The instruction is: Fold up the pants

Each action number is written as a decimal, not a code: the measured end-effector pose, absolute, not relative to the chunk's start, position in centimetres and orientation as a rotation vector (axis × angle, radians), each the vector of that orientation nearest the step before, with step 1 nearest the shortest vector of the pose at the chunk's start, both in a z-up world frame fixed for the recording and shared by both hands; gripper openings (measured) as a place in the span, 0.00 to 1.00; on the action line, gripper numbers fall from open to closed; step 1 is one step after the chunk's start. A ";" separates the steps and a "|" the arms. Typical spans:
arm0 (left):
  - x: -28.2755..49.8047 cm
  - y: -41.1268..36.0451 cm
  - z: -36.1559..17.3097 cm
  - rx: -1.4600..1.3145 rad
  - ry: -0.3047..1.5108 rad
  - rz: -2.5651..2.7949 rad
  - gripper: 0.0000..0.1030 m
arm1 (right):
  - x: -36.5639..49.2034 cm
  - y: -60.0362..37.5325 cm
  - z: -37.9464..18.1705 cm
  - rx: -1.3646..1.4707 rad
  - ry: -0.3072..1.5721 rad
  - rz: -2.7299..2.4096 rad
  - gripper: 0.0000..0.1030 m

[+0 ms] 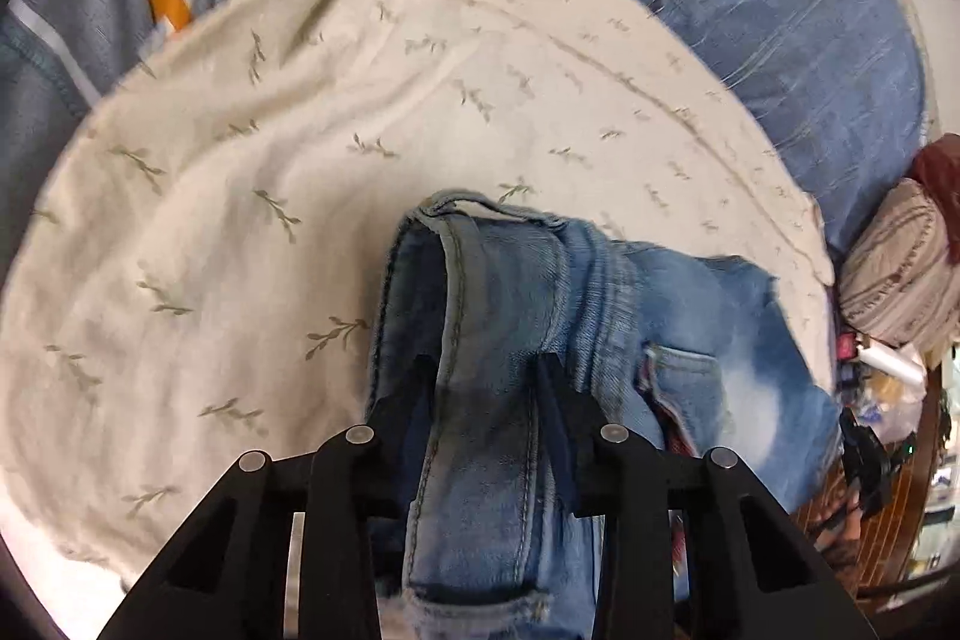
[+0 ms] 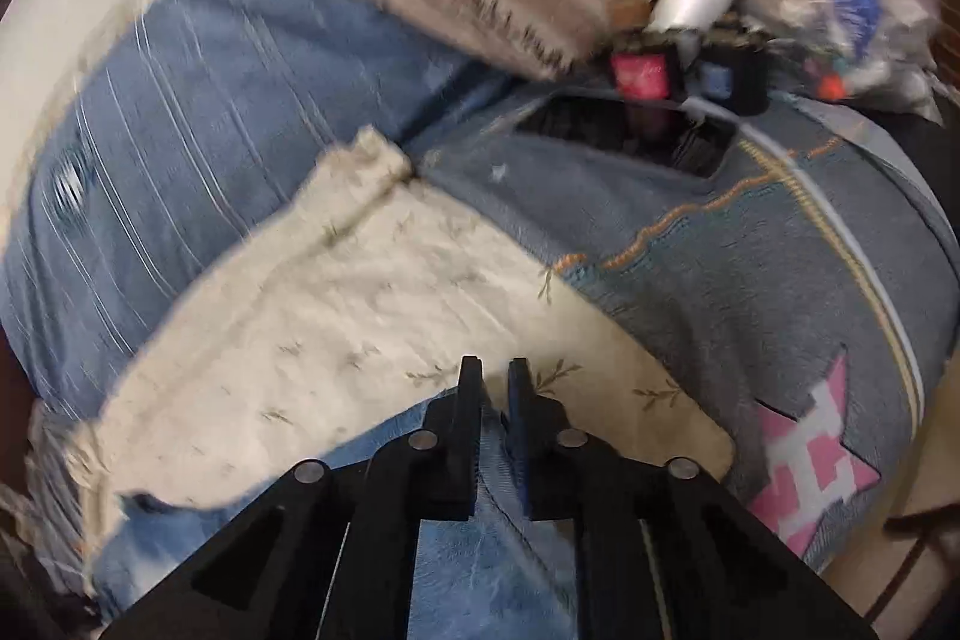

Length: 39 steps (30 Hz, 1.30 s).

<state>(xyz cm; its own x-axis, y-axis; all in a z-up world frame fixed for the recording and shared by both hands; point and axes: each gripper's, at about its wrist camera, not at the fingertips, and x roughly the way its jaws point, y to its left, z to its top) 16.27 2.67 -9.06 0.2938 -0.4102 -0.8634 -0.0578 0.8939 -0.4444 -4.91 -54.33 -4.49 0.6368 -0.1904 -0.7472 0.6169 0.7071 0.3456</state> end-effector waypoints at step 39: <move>4.5 8.4 -8.1 -0.479 1.253 -0.506 0.18 | -18.0 -47.8 -7.6 0.987 0.680 -0.415 0.33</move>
<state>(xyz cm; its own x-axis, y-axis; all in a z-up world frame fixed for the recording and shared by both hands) 4.49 8.42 -8.14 0.2333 -0.6017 -0.7639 0.0980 0.7961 -0.5972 -18.04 -47.77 -7.57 0.7230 -0.0190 -0.6906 0.6051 0.4999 0.6197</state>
